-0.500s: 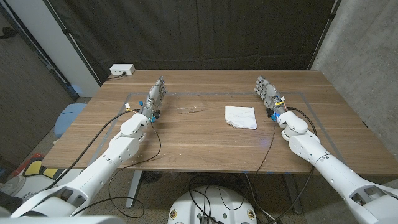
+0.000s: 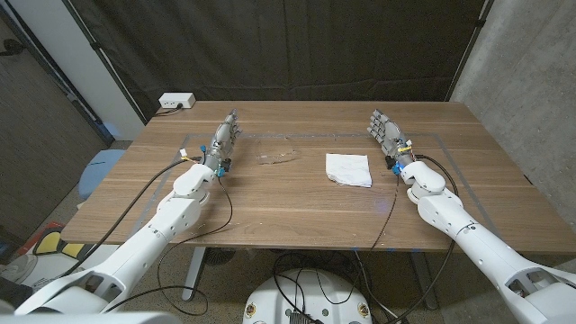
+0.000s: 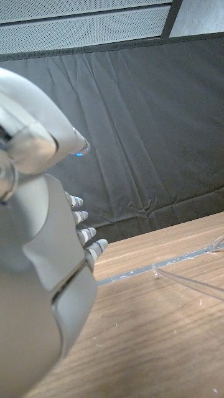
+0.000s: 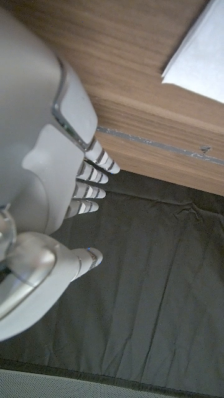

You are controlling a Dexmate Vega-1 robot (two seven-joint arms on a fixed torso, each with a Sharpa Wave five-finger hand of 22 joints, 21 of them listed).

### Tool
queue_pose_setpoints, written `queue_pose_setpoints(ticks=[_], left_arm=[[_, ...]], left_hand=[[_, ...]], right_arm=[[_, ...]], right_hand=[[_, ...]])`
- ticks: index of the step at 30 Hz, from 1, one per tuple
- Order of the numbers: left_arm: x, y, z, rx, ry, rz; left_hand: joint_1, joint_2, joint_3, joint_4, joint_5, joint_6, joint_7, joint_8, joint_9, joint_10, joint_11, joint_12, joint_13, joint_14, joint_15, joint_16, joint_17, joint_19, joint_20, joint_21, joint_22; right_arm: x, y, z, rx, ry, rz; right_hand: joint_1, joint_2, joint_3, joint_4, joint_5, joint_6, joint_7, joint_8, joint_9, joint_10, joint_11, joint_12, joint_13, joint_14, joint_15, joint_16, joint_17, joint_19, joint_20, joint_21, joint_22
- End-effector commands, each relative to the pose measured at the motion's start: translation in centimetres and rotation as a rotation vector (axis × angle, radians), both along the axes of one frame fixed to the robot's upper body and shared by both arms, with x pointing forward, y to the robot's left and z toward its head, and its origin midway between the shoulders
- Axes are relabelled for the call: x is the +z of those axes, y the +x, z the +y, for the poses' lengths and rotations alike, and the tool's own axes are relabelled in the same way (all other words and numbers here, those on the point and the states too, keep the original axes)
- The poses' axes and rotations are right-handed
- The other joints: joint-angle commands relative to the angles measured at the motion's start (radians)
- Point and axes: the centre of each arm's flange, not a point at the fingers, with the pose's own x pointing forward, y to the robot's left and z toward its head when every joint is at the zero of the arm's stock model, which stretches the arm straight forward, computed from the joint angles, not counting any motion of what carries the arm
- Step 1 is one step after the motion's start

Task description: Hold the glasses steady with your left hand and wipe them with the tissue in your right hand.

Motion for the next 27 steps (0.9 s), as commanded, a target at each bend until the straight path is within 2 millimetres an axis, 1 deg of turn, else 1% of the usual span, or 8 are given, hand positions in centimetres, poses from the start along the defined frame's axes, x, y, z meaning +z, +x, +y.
queue_pose_setpoints(ticks=[1,3,4,6,9,13,17,27], left_arm=[[1.8,-0.6,-0.2,0.023,0.258,-0.027],[2.4,-0.7,-0.5,0.029,0.324,-0.031],[2.7,-0.8,-0.5,0.036,0.349,-0.034],[3.3,-0.9,-0.7,0.051,0.403,-0.042],[4.4,-1.3,-0.9,0.088,0.506,-0.065],[5.8,-1.9,-1.3,0.137,0.619,-0.093],[7.3,-2.5,-1.9,0.19,0.734,-0.124],[9.8,-4.0,-2.6,0.305,0.959,-0.153]], left_hand=[[0.075,-0.027,0.007,-0.059,-0.003,-0.009,0.006,0.006,0.007,-0.008,0.019,-0.004,0.004,-0.063,0.008,-0.012,0.004,-0.036,0.014,-0.023,0.002],[0.089,-0.032,0.008,-0.07,-0.005,-0.009,0.014,0.005,0.008,-0.012,0.022,-0.006,0.005,-0.071,0.019,-0.011,0.004,-0.045,0.017,-0.029,0.003],[0.103,-0.036,0.008,-0.081,-0.007,-0.005,0.018,0.007,0.01,0.005,0.027,0.001,0.007,-0.061,0.034,-0.005,0.006,-0.04,0.031,-0.028,0.005],[0.133,-0.042,0.01,-0.102,-0.01,0.028,0.038,0.018,0.013,0.027,0.027,0.009,0.01,-0.019,0.055,0.01,0.01,-0.028,0.059,-0.025,0.01],[0.159,-0.043,0.011,-0.118,-0.012,0.065,0.061,0.029,0.018,0.077,0.046,0.028,0.018,0.044,0.069,0.034,0.025,-0.015,0.073,-0.019,0.017],[0.18,-0.04,0.014,-0.13,-0.013,0.117,0.069,0.046,0.022,0.11,0.055,0.042,0.026,0.082,0.07,0.052,0.042,-0.014,0.082,-0.017,0.023],[0.225,-0.042,0.022,-0.159,-0.014,0.202,0.051,0.076,0.028,0.139,0.047,0.056,0.039,0.106,0.061,0.067,0.065,-0.016,0.079,-0.015,0.027],[0.303,-0.045,0.038,-0.205,-0.015,0.285,0.061,0.114,0.042,0.15,0.058,0.07,0.064,0.103,0.069,0.081,0.101,-0.068,0.108,-0.032,0.033]], right_arm=[[-0.4,-0.4,-0.1,-0.003,0.006,0.0],[-0.6,-0.5,0.0,-0.002,0.009,0.0],[-0.7,-0.5,0.0,-0.001,0.01,0.0],[-0.8,-0.6,0.0,-0.001,0.011,-0.001],[-1.0,-0.8,0.0,-0.002,0.016,0.0],[-1.2,-1.1,-0.1,-0.005,0.022,-0.004],[-1.4,-1.3,-0.1,-0.008,0.029,-0.008],[-1.8,-1.7,-0.2,-0.014,0.038,-0.009]], right_hand=[[0.011,0.0,0.007,-0.001,0.004,0.01,-0.003,0.006,0.006,0.01,-0.001,0.005,0.002,0.0,0.01,0.006,0.004,0.005,0.001,0.001,0.005],[0.011,-0.001,0.007,-0.001,0.004,0.01,-0.003,0.006,0.006,0.011,-0.001,0.005,0.002,0.001,0.01,0.006,0.004,0.005,0.001,0.001,0.005],[0.011,-0.001,0.007,-0.001,0.004,0.01,-0.003,0.006,0.006,0.011,0.0,0.005,0.002,0.001,0.01,0.005,0.004,0.005,0.001,0.001,0.005],[0.011,-0.001,0.007,-0.001,0.004,0.011,-0.002,0.006,0.006,0.012,-0.001,0.005,0.002,0.001,0.01,0.006,0.004,0.005,0.002,0.001,0.005],[0.011,-0.001,0.007,-0.001,0.004,0.012,-0.002,0.006,0.006,0.013,-0.001,0.005,0.002,0.001,0.008,0.005,0.004,0.006,0.001,0.002,0.005],[0.011,-0.001,0.007,-0.001,0.004,0.014,0.001,0.007,0.006,0.014,-0.001,0.006,0.002,0.001,0.006,0.005,0.004,0.006,0.002,0.001,0.005],[0.011,-0.002,0.007,-0.001,0.004,0.014,0.001,0.007,0.006,0.015,-0.001,0.006,0.002,0.002,0.006,0.005,0.004,0.006,0.002,0.002,0.005],[0.012,-0.002,0.007,-0.002,0.004,0.017,0.003,0.007,0.006,0.018,-0.003,0.007,0.002,0.004,0.002,0.005,0.004,0.006,0.001,0.001,0.006]])
